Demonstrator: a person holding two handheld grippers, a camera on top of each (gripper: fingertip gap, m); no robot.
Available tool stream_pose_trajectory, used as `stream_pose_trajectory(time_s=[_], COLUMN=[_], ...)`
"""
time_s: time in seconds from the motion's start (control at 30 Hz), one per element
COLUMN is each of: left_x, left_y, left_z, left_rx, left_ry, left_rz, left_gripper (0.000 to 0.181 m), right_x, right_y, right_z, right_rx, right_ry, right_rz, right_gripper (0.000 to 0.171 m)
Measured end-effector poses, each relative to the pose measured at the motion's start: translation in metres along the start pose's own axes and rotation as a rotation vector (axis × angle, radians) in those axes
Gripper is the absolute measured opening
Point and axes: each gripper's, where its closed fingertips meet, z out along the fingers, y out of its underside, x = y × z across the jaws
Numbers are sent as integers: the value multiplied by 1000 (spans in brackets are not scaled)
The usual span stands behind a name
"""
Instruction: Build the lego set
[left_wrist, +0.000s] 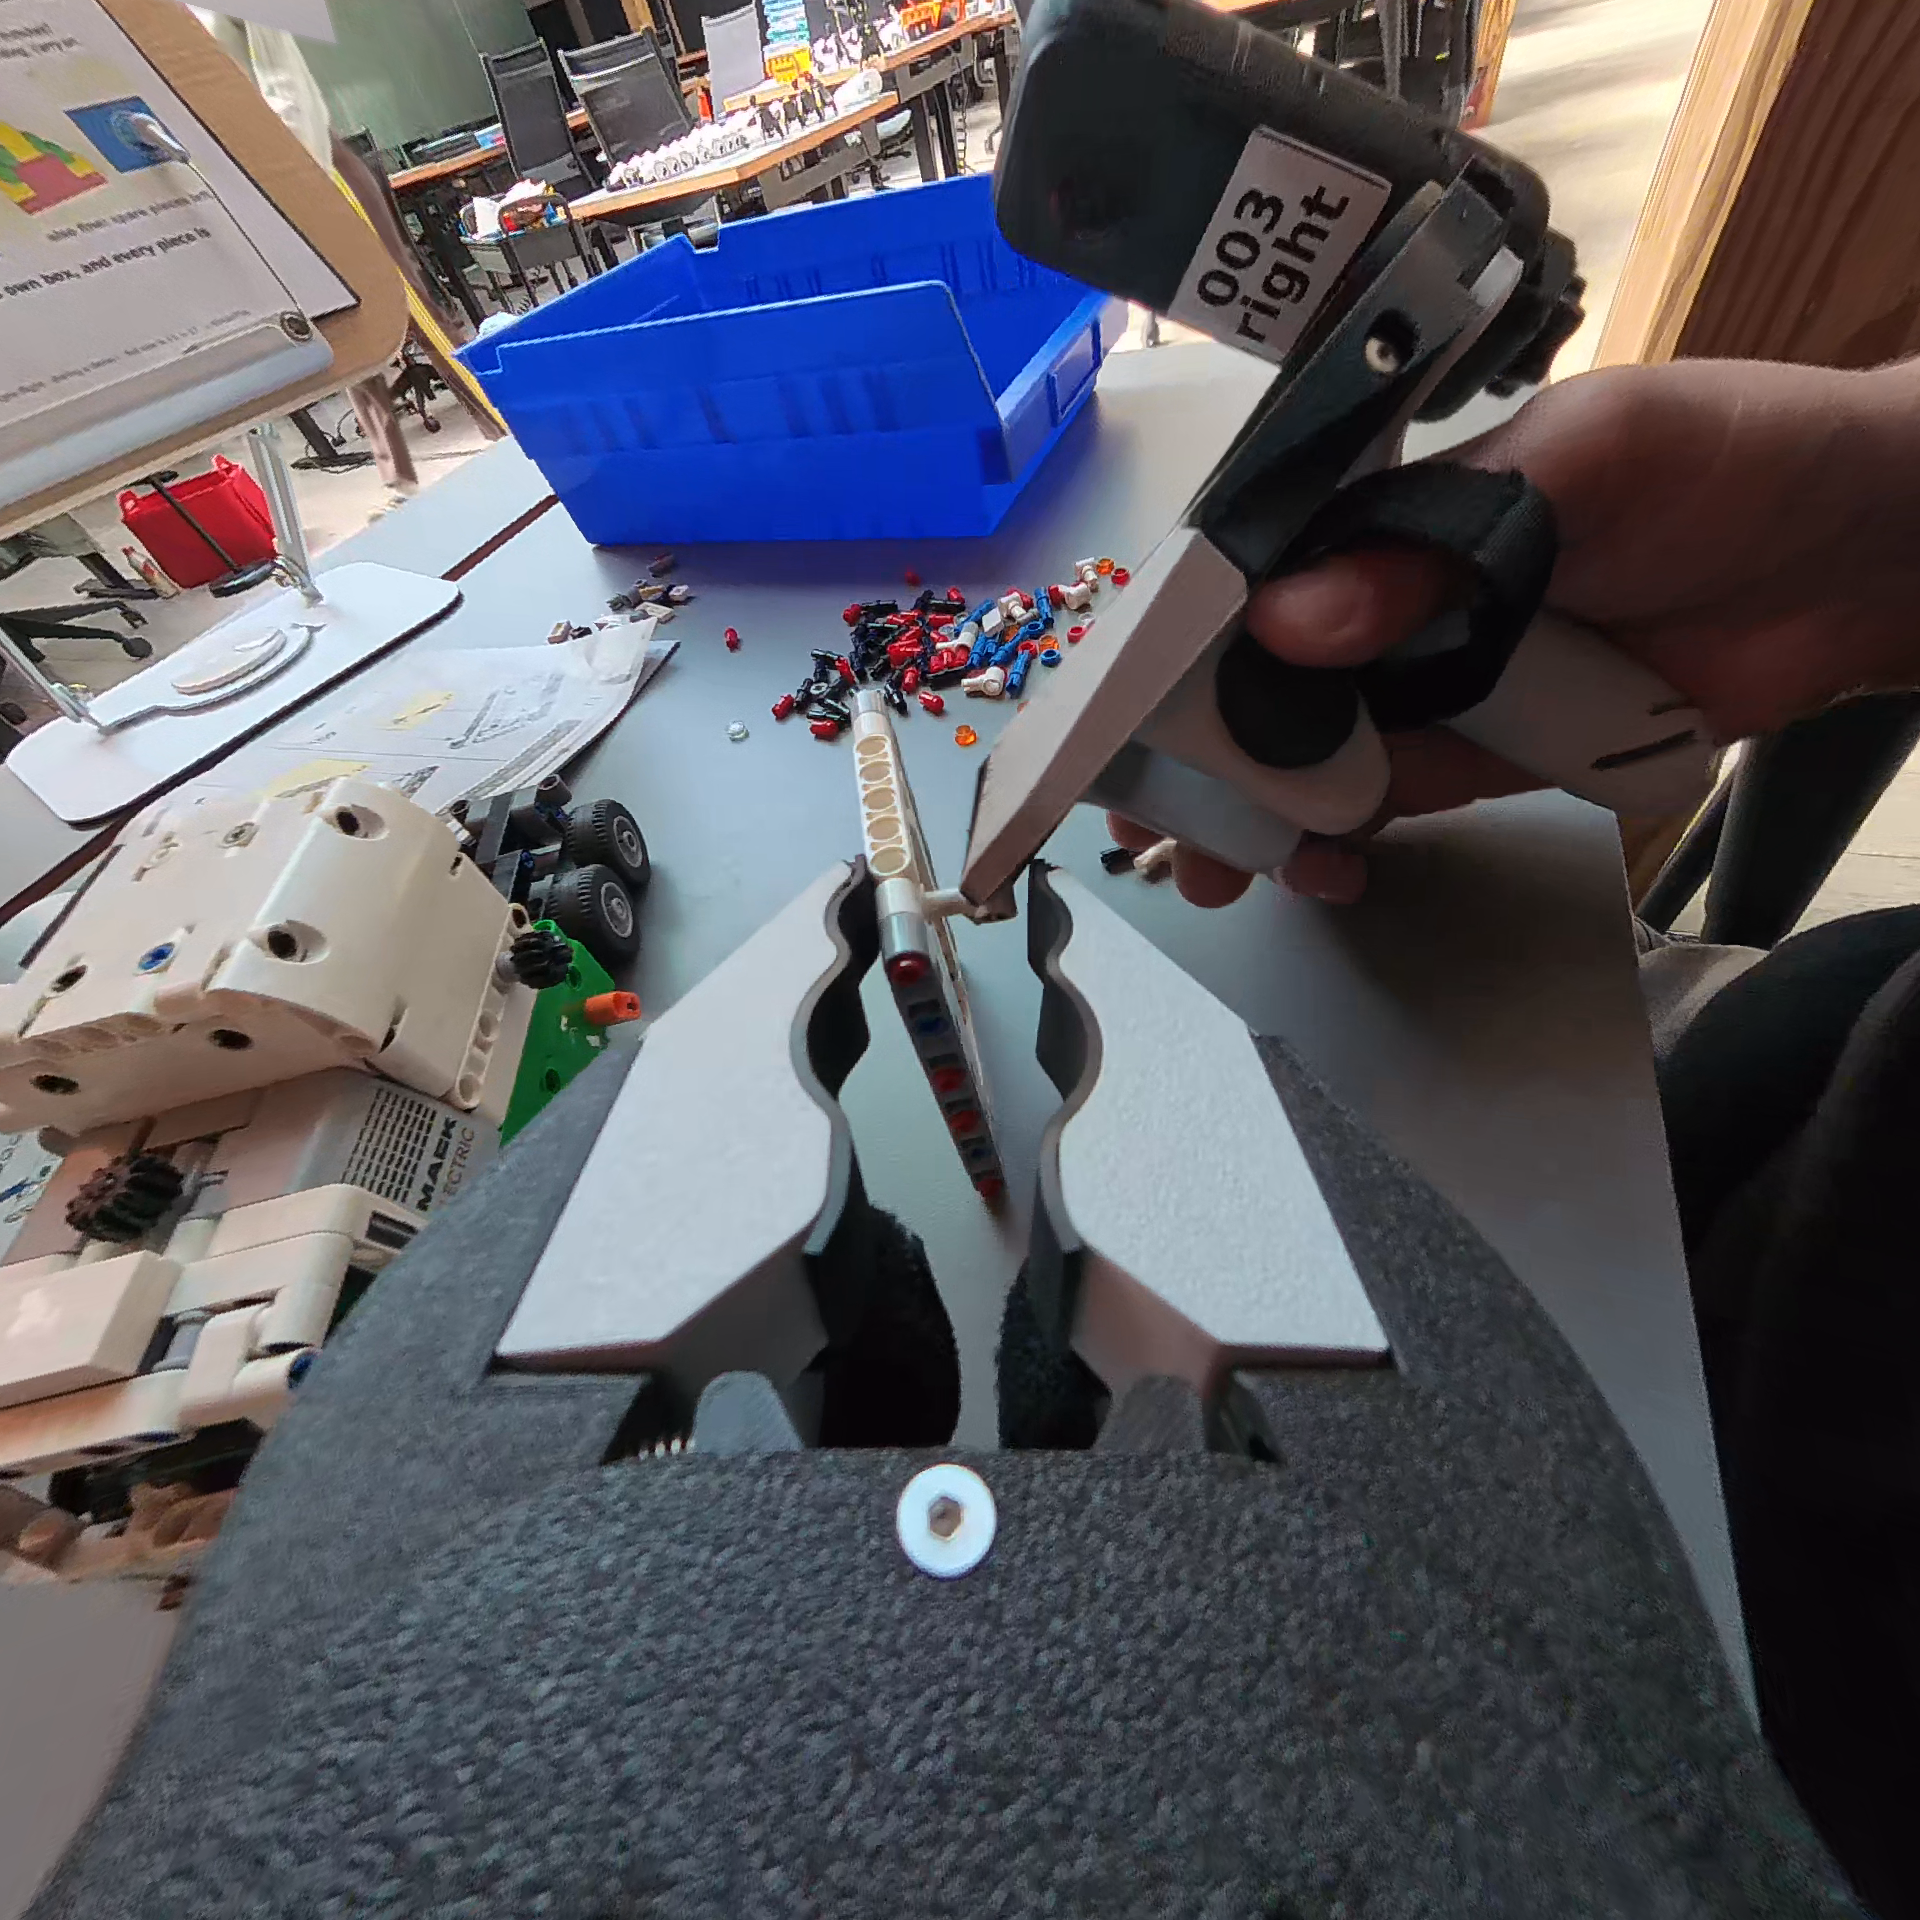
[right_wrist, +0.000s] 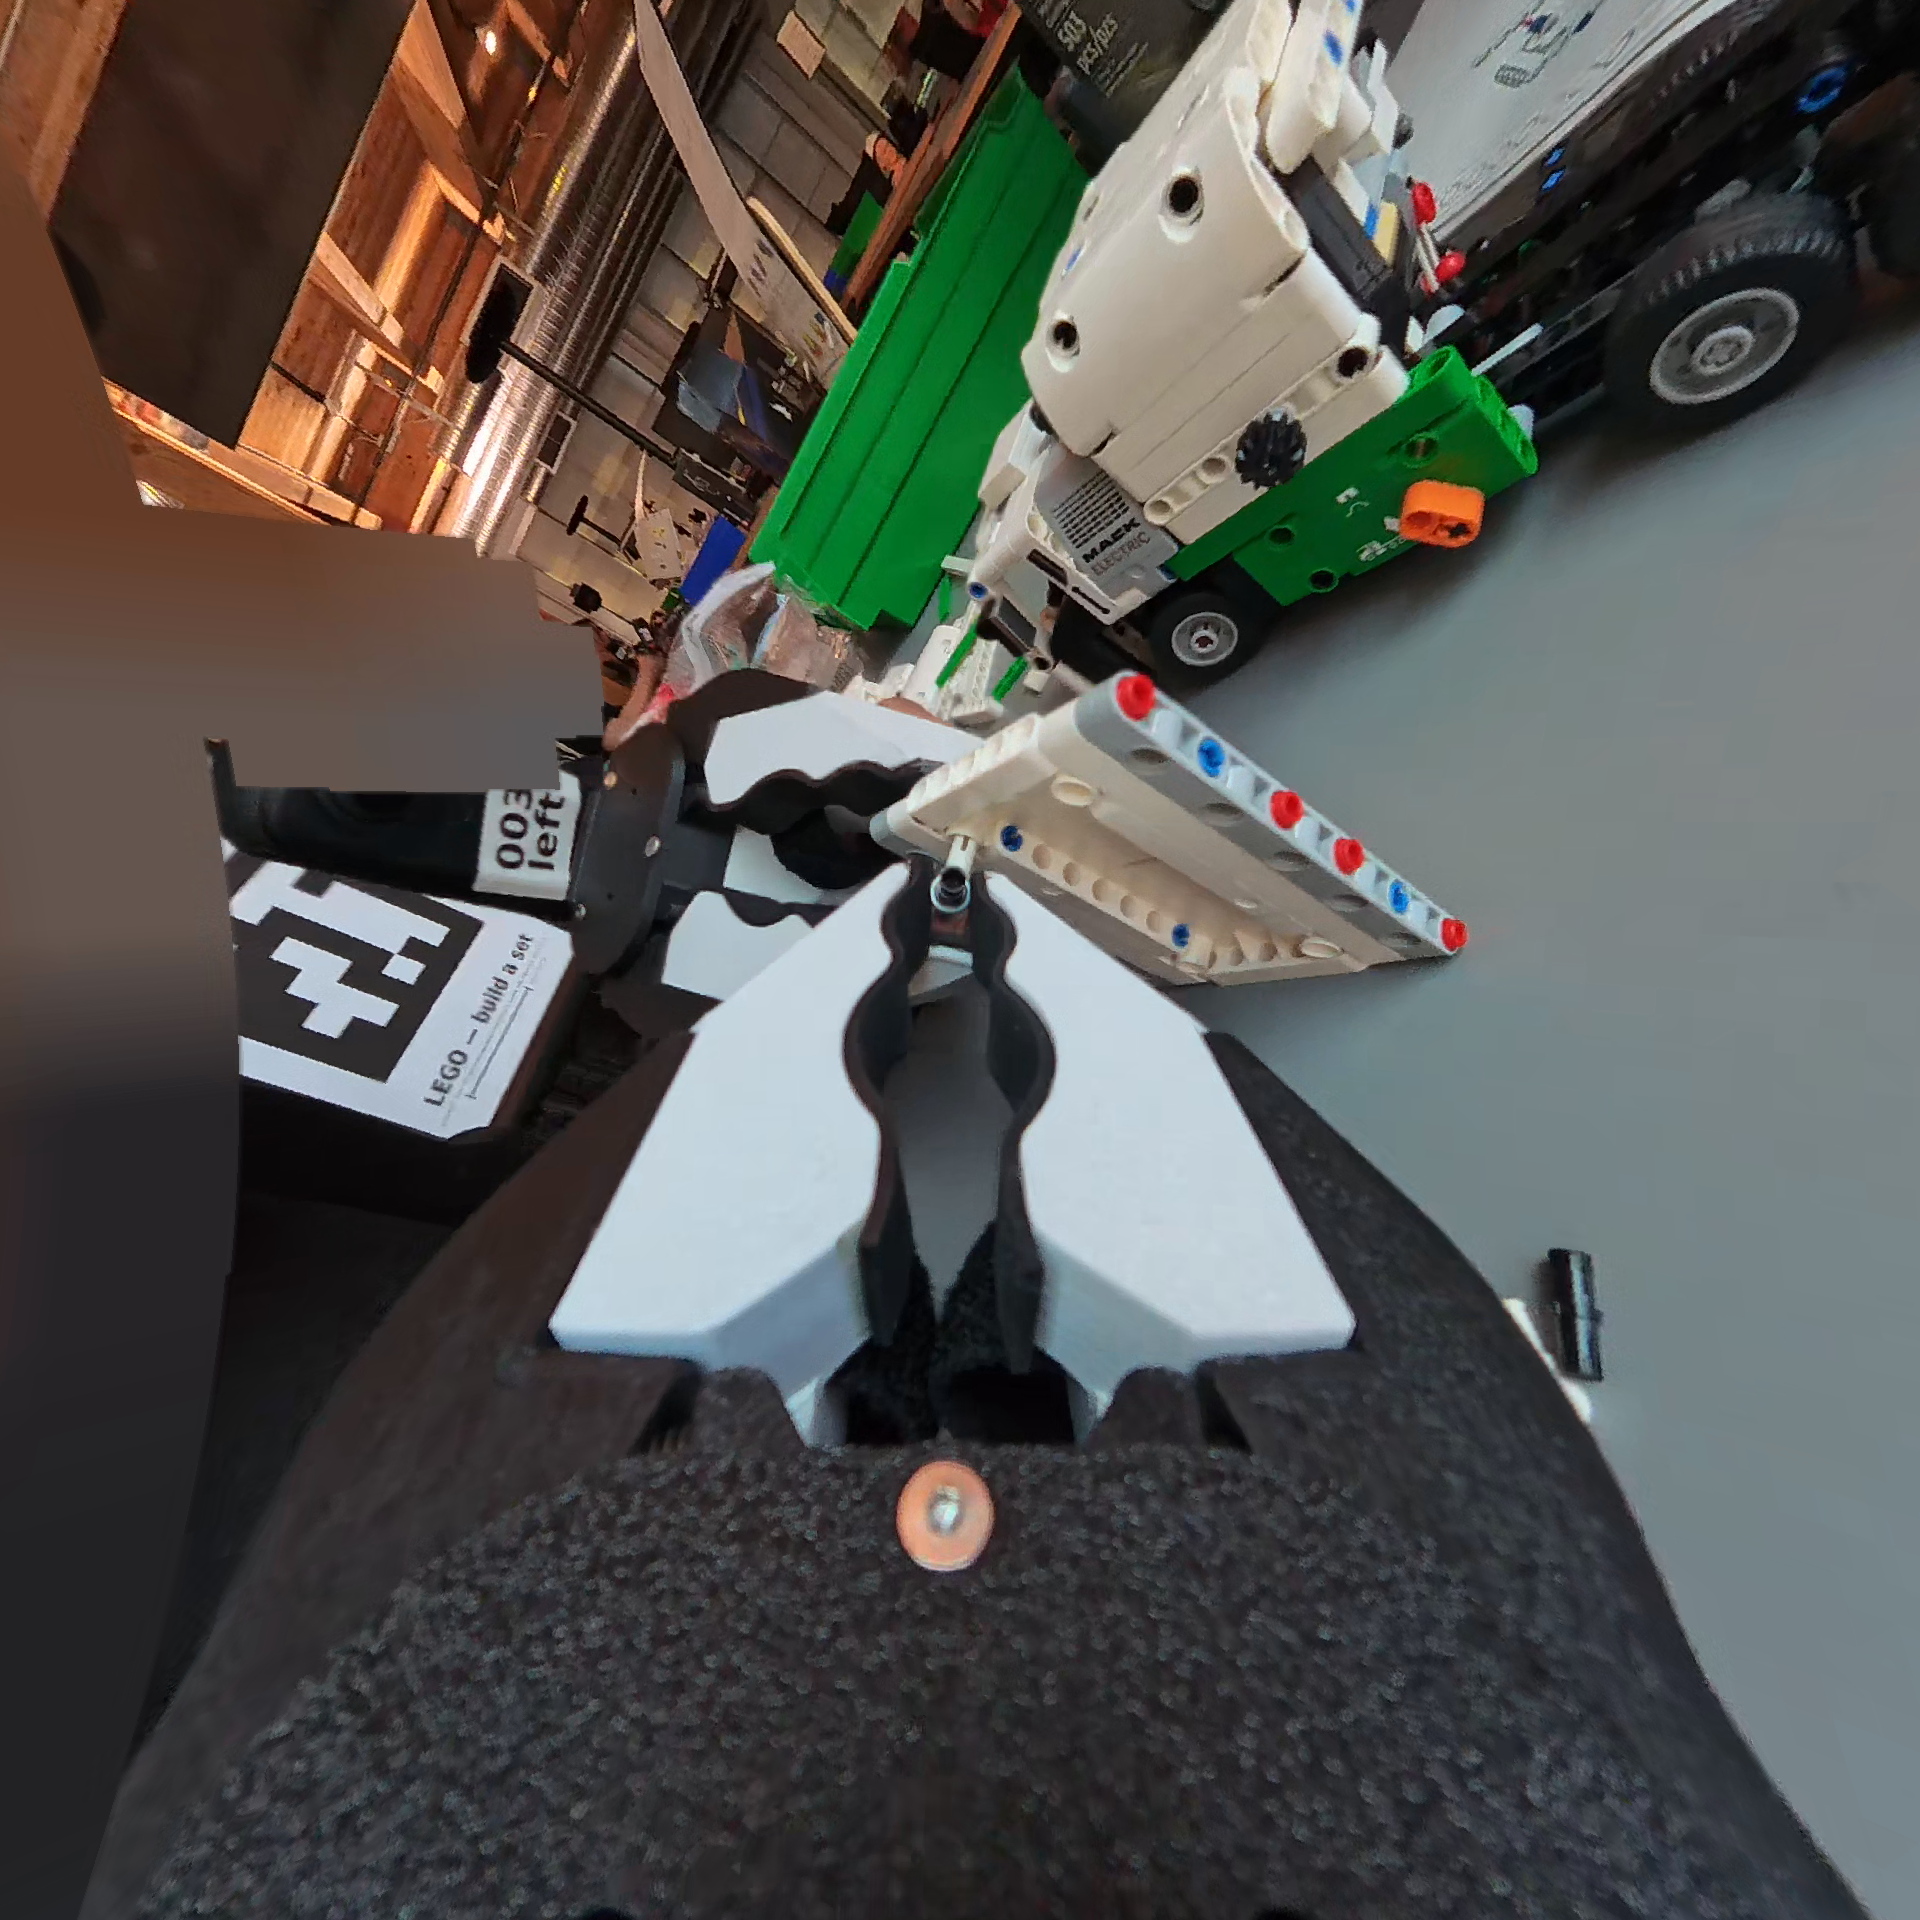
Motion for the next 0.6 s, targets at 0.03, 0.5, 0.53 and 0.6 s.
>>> stream_pose_trajectory(time_s=[0.03, 0.5, 0.53, 0.6], left_x=[0, -6, -7, -8], left_y=[0, 1, 1, 0], left_z=[0, 4, 4, 5], left_rx=[0, -17, -18, -18], left_ry=[1, -42, -45, -45], left_rz=[1, 53, 53, 38], left_gripper=[26, 25, 25, 24], right_x=[0, 6, 7, 7], right_y=[0, -3, -3, -5], right_z=[0, 0, 0, 0], right_rx=[-12, -162, -166, -165], right_ry=[13, 211, 213, 211], right_rz=[-28, -330, -330, -328], right_gripper=[5, 5, 6, 5])
